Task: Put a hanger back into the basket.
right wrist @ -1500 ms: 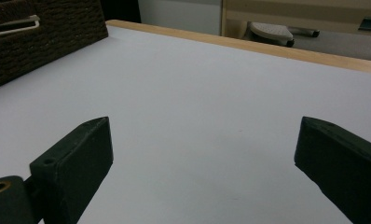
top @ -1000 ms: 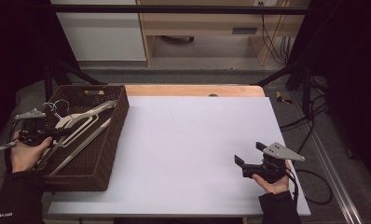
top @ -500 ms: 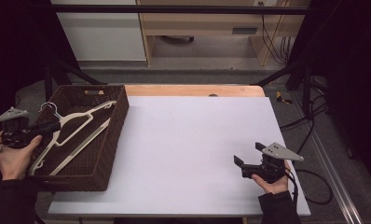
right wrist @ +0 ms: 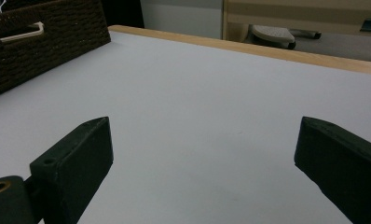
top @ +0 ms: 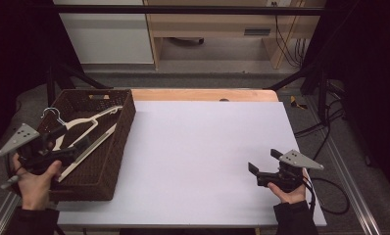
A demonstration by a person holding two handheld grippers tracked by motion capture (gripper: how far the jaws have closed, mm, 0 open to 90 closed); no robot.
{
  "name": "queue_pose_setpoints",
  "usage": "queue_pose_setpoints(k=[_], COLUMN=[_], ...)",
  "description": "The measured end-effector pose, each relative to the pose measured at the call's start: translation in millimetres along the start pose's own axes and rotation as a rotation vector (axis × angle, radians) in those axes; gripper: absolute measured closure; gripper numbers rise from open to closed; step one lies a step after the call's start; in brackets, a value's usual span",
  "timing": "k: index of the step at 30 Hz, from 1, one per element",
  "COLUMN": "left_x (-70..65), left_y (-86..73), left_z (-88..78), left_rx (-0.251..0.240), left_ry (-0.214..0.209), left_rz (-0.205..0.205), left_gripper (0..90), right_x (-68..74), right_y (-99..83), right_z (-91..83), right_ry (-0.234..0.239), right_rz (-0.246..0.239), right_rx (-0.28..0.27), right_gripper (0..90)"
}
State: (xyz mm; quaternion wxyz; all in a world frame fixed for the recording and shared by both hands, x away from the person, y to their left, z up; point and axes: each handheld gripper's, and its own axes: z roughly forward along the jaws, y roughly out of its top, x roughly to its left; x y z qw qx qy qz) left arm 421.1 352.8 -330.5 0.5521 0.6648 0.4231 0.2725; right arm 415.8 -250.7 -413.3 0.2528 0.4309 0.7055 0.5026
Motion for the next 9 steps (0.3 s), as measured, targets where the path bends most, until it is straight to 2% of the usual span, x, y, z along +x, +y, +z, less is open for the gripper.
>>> queue_pose_setpoints(k=[4, 9], left_x=[-19.8, -33.2], left_y=[-14.5, -31.4], left_z=[15.8, 31.2], left_rx=[0.022, 0.059], left_ry=[-0.036, -0.070], left_rz=[0.004, 0.021], left_gripper=[4.9, 4.8], right_x=[-1.2, -2.9], right_y=[-0.1, 0.1], right_z=[-1.7, -4.0], right_ry=[0.007, 0.018], right_rz=[0.005, 0.006], right_rx=[-0.007, -0.019], right_gripper=[4.7, 4.7])
